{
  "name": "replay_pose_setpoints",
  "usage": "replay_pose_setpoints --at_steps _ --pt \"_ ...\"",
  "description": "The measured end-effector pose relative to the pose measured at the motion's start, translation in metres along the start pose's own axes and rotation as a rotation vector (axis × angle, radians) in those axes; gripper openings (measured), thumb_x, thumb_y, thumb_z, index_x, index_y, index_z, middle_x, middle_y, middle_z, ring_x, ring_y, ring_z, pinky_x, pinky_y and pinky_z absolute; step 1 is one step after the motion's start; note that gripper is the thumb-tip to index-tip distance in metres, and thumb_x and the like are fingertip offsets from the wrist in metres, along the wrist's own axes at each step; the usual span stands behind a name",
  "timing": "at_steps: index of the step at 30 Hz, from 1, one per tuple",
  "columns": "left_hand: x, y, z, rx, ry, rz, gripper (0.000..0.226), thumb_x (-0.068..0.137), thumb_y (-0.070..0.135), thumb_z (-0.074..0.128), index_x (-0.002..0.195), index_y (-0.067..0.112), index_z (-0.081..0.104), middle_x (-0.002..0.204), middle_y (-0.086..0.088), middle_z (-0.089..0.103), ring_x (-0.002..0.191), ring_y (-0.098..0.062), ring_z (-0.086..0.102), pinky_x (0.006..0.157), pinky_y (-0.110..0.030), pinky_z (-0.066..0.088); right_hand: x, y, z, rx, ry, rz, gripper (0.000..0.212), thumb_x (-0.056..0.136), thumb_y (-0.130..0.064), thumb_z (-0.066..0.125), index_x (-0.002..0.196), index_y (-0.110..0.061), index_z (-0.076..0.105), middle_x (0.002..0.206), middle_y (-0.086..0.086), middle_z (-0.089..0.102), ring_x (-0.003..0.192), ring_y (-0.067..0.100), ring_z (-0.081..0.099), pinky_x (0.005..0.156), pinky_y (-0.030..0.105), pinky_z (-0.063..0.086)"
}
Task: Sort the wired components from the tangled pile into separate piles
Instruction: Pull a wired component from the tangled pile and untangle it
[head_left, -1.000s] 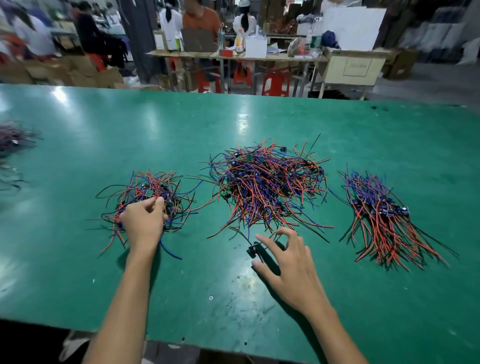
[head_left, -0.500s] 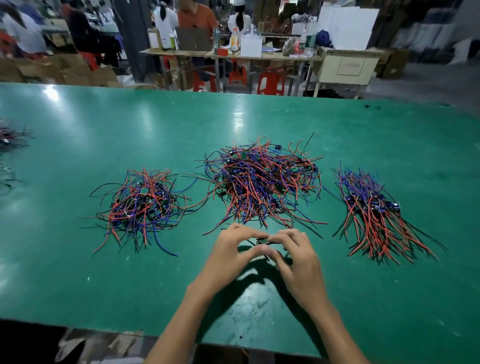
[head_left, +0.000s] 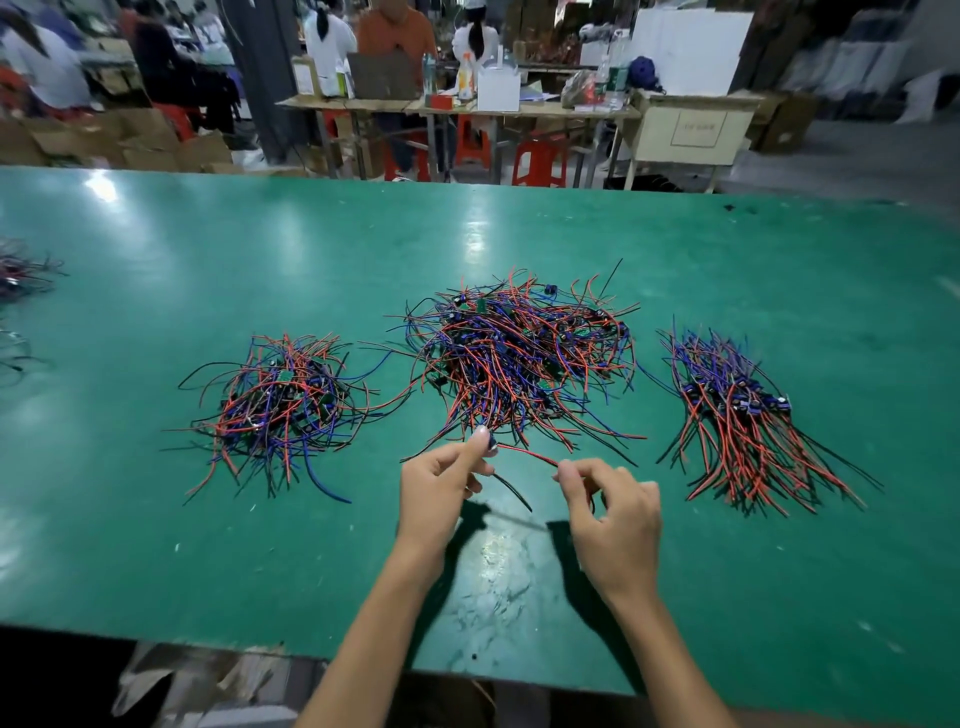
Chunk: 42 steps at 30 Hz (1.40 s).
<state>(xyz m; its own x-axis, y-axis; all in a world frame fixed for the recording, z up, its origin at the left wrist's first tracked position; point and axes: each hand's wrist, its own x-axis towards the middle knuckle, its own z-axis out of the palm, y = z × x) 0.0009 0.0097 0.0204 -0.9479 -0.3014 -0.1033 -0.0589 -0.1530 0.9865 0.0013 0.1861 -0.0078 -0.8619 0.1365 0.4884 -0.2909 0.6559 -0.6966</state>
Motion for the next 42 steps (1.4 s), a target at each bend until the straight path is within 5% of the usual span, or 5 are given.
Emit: replay_pose_setpoints --at_steps 16,23,27,30,42 --pt "0.086 0.08 -0.1 -0.464 0.354 0.026 0.028 0.091 0.028 0.074 0.112 0.01 0.071 0.091 0.005 0.076 0.066 -0.002 0.066 0.071 -0.016 0.053 0.003 0.008 0.003 0.128 -0.271 0.146 0.022 0.1 -0.043 0.058 0.084 -0.033 0.07 0.062 -0.019 0.062 0.058 0.003 0.059 0.057 0.028 0.043" --pt "0.071 0.025 -0.091 0.234 0.557 0.157 0.063 0.093 0.025 0.068 0.148 0.028 0.037 0.063 0.0 0.072 0.045 -0.008 0.061 0.051 -0.028 0.05 0.004 0.008 0.005 -0.032 -0.366 0.161 0.02 0.097 -0.046 0.06 0.084 -0.033 0.07 0.068 -0.011 0.069 0.069 0.01 0.062 0.069 0.034 0.052" --pt "0.066 0.014 -0.055 0.804 0.161 0.267 0.015 0.09 0.037 0.071 0.104 0.033 0.068 0.078 0.007 0.07 0.078 -0.011 0.069 0.076 -0.035 0.057 0.004 0.008 0.005 -0.051 -0.371 0.166 0.019 0.096 -0.045 0.062 0.082 -0.034 0.07 0.066 -0.012 0.067 0.07 0.014 0.062 0.068 0.033 0.05" --pt "0.067 0.006 -0.035 1.212 -0.016 0.201 0.025 0.092 0.046 0.067 0.105 0.024 0.067 0.106 -0.001 0.062 0.103 -0.021 0.058 0.087 -0.036 0.046 0.004 0.009 0.005 -0.024 -0.368 0.173 0.019 0.096 -0.042 0.064 0.081 -0.033 0.071 0.065 -0.011 0.067 0.069 0.017 0.061 0.067 0.034 0.047" --pt "0.021 -0.011 -0.017 0.988 0.058 0.133 0.012 0.099 0.039 0.06 0.099 0.026 0.063 0.084 0.003 0.075 0.093 -0.023 0.067 0.083 -0.035 0.042 0.003 0.01 0.008 -0.017 -0.342 0.14 0.002 0.094 -0.037 0.067 0.093 -0.038 0.068 0.064 -0.016 0.06 0.061 0.01 0.055 0.057 0.03 0.039"
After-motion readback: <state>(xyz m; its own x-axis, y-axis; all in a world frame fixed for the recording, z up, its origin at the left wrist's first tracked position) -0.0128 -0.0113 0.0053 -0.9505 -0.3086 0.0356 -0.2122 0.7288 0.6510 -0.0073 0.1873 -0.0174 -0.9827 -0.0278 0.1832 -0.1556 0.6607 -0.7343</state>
